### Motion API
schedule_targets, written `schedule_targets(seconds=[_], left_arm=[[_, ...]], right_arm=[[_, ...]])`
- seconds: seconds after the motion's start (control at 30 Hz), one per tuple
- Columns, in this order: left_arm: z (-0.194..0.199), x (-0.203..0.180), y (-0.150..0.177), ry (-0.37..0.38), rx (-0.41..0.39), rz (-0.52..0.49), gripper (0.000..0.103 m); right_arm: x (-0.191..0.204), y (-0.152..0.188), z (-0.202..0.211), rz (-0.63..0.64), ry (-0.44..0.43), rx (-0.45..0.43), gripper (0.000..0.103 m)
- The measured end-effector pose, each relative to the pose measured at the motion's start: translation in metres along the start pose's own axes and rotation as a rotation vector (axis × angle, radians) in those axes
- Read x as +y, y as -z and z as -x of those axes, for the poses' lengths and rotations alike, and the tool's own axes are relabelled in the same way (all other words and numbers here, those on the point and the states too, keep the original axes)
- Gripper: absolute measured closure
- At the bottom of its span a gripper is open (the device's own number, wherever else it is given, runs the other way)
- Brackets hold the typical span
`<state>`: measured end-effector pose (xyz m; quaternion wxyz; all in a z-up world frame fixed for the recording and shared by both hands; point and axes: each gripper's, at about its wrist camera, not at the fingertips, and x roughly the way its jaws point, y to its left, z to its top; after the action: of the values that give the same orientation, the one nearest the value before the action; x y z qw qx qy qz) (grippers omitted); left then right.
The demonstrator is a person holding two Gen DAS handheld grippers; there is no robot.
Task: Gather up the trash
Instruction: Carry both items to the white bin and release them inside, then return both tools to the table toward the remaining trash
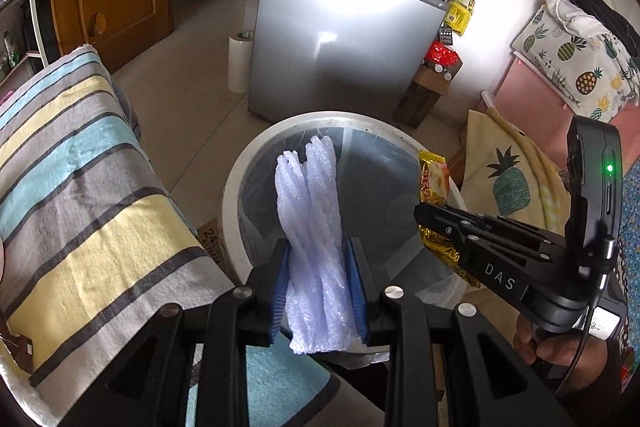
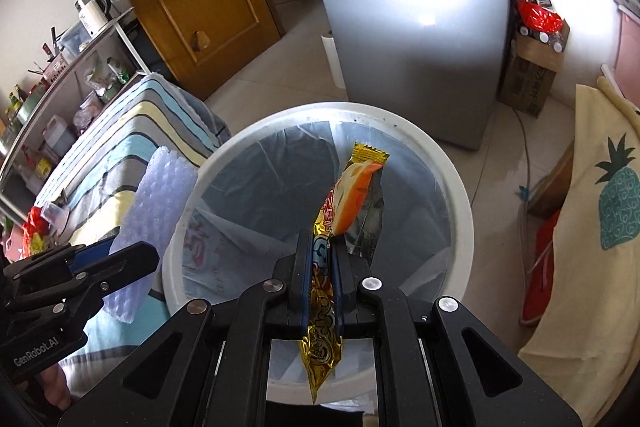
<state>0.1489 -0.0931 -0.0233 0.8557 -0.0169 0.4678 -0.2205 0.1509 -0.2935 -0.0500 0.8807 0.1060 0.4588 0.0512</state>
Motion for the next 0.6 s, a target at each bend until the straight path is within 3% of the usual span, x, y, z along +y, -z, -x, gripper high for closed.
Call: schedule_targets(seconds=[0.13, 0.27, 0.4, 0.6], left_arm=[[-0.003, 0.004, -0.001, 0.003, 0.006, 0.027, 0.045], [0.000, 0.010, 0.000, -0.001, 0.001, 0.039, 0.044], [0.007, 0.017, 0.002, -0.004, -0.012, 0.055, 0.043], [0.031, 0.026, 0.007, -0.027, -0.067, 0.066, 0.039]], right_arm=[[0.000, -0.001, -0.003, -0.004, 0.015, 0.009, 0.085], [0.000, 0.000, -0.001, -0.008, 0.037, -0.001, 0.077], [0.002, 0.000, 0.004, -0.007, 0.044, -0.014, 0.062], [0.010, 0.001, 0.016, -0.005, 0.038, -0.045, 0.060]])
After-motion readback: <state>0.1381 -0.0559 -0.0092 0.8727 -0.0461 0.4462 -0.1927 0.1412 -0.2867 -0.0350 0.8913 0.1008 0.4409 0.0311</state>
